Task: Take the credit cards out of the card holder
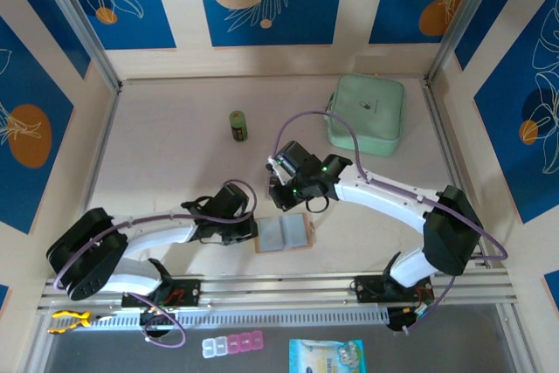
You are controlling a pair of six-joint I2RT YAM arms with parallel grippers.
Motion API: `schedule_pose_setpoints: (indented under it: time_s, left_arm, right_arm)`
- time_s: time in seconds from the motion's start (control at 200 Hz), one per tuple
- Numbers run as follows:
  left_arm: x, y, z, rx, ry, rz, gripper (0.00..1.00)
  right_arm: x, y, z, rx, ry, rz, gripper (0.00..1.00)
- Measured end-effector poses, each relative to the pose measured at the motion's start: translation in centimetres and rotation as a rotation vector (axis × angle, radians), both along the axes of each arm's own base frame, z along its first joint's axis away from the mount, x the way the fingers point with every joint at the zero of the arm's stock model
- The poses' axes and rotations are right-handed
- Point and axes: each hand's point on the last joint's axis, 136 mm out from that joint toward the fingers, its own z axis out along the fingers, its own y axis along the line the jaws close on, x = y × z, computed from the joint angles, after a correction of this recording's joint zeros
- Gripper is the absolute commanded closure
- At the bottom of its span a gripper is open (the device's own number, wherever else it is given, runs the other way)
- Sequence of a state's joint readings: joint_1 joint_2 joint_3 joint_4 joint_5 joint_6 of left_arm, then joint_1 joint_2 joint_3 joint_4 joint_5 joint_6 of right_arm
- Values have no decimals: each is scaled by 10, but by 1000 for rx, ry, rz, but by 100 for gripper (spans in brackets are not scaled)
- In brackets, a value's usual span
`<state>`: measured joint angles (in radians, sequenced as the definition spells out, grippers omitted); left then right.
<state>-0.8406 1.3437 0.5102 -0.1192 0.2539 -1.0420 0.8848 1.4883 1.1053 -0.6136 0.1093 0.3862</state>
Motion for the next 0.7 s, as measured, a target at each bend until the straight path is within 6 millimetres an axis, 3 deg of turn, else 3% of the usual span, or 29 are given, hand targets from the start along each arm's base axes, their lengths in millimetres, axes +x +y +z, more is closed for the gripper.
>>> schedule_pose_setpoints:
  time_s: [0.285, 0.405, 0.55, 0.7]
  left_arm:
    - [0, 1, -4, 18, 4, -1, 97]
    - [3, 5, -4, 53, -6, 5, 96]
    - [3, 9, -4, 76, -15, -2, 97]
    - [3, 9, -4, 80, -12, -2, 97]
  right_arm:
    - [-13, -11, -13, 10, 126, -163, 86]
    - [-29, -12, -33, 28, 217, -211, 85]
    - [-49, -15, -57, 51, 342, -282, 72]
    - [-53, -4, -59, 108, 393, -306, 68]
